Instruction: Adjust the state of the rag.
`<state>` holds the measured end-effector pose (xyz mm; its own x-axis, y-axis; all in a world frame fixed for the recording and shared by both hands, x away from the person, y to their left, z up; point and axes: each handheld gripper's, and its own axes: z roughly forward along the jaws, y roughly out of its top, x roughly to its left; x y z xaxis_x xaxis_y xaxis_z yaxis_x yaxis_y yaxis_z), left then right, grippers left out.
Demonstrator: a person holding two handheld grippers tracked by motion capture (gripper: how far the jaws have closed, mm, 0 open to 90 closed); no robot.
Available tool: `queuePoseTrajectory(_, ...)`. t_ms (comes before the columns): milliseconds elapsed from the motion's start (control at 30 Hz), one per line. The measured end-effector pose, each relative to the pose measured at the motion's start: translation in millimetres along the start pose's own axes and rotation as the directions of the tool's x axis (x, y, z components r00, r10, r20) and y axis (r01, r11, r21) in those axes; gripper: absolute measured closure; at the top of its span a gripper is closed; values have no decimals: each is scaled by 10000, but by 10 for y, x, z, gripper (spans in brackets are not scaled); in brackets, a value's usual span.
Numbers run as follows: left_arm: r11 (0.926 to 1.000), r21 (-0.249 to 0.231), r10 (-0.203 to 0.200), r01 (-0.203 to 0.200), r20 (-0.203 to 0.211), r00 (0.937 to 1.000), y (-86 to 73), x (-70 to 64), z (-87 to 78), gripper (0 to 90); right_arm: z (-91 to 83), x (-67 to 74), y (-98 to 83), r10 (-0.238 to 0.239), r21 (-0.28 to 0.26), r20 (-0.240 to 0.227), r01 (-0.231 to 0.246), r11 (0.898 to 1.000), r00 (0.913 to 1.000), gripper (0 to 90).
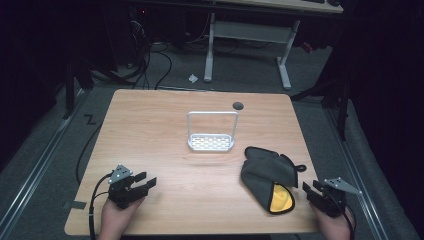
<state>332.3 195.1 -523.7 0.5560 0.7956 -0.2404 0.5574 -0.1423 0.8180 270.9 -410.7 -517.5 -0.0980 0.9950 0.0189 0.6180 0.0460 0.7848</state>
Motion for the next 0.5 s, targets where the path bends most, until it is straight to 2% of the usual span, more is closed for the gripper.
queuePoseTrajectory(300, 9996, 22, 284, -283, -144, 9995, -9, -34, 1, 476, -9, 2, 27, 15, -213, -110, -18, 9998, 9999, 547)
queuePoseTrajectory(500, 9998, 54, 181, -180, -117, 9998, -17, -12, -12, 466, -65, 64, 105, -53, -553, -260, 39, 9985, 9996, 547)
